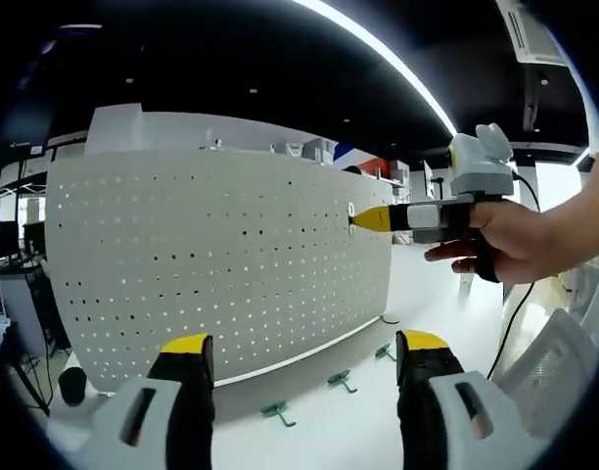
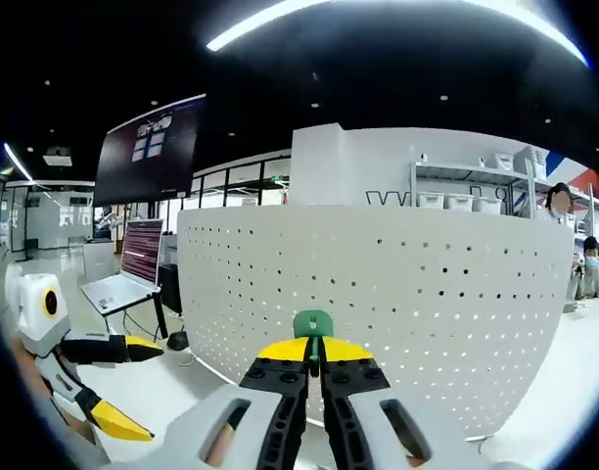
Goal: Insert the hook assembly into the mounting plate slot until the hook locks in place.
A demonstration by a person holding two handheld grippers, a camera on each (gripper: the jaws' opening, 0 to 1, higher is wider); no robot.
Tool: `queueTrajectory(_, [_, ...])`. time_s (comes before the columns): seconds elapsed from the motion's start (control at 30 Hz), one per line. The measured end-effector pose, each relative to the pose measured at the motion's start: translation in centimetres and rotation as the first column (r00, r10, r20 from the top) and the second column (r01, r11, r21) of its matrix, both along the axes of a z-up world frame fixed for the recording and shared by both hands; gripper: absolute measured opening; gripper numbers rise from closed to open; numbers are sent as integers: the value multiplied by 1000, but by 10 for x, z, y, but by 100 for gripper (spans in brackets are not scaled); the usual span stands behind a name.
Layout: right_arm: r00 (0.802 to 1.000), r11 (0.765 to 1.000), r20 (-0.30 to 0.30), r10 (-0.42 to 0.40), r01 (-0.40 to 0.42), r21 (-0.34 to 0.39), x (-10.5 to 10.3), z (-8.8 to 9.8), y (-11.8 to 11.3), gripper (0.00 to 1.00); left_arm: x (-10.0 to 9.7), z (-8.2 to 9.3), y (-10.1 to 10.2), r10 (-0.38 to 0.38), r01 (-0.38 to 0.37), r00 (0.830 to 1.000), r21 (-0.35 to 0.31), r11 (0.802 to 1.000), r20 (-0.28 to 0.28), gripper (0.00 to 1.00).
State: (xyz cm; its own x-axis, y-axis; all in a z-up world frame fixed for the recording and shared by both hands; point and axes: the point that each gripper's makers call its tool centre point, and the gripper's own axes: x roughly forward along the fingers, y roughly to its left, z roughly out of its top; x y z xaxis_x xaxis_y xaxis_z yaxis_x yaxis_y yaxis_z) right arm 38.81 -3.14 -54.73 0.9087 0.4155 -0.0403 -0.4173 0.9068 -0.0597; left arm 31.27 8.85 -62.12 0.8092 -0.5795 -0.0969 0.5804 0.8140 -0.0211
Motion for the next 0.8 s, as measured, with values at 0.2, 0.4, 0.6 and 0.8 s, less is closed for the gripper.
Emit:
queueTrajectory(0.2, [999, 1000, 46, -21, 21, 9, 14, 4, 4, 1, -3, 4, 5, 12, -12, 1000, -13, 1000, 8, 77])
queueTrajectory(0.4, [997, 999, 71, -40, 37, 34, 29, 13, 5, 1, -6, 1, 9, 22, -22, 1000, -21, 1000, 3, 77])
queueTrajectory(0.6, [992, 996, 109, -70, 64, 61, 46, 29, 2, 2, -10, -2, 10, 31, -31, 999, -30, 999, -8, 76])
queueTrajectory(0.8, [983, 994, 151, -103, 95, 60, 59, 41, 4, 2, -12, -1, 7, 26, -26, 1000, -52, 998, -6, 76])
